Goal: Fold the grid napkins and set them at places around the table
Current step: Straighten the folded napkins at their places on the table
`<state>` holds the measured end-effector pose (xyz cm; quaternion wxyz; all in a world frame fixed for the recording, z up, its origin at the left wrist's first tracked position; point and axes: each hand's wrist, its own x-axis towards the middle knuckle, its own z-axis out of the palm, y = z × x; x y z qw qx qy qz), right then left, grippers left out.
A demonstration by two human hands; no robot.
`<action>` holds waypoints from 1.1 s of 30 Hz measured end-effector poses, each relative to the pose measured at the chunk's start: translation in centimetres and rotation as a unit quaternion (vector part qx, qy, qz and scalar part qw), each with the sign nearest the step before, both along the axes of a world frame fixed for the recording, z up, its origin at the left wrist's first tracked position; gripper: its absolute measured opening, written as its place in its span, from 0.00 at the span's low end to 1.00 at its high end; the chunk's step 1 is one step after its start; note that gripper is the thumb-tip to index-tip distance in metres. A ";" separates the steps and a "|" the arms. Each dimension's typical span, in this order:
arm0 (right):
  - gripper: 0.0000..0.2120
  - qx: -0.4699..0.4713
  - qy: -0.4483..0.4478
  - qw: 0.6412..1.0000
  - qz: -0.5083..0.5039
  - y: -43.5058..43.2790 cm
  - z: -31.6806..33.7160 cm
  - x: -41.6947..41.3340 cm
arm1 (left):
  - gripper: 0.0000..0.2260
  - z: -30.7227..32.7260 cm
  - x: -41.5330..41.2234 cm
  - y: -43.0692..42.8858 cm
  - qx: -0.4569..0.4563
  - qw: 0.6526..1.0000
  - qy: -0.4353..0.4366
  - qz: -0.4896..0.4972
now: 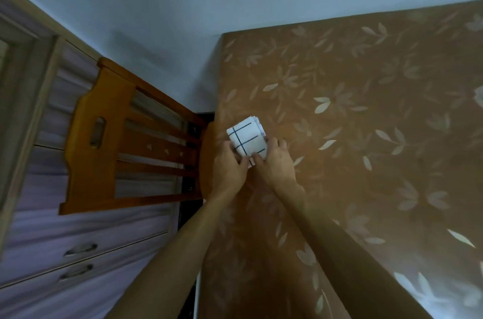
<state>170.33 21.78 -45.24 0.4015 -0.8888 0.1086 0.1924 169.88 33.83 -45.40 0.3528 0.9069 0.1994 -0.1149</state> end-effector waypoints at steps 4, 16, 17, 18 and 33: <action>0.23 -0.009 -0.027 1.000 0.012 -0.7 -0.9 0.3 | 0.36 -0.4 -2.9 0.7 -0.027 0.999 0.017 0.023; 0.16 0.032 -0.021 0.997 0.064 0.2 -1.5 -0.2 | 0.14 -0.8 1.8 3.2 0.184 0.971 -0.035 -0.149; 0.17 0.058 -0.022 0.996 0.061 0.5 -1.6 -0.3 | 0.14 -0.9 2.1 3.4 0.190 0.969 -0.037 -0.154; 0.18 0.076 -0.027 0.995 0.056 0.8 -1.7 -0.4 | 0.13 -0.9 2.3 3.5 0.196 0.966 -0.040 -0.162; 0.27 -0.157 -0.218 0.921 0.281 1.5 -5.6 0.9 | 0.31 -4.5 -0.9 6.2 0.281 0.902 -0.059 -0.322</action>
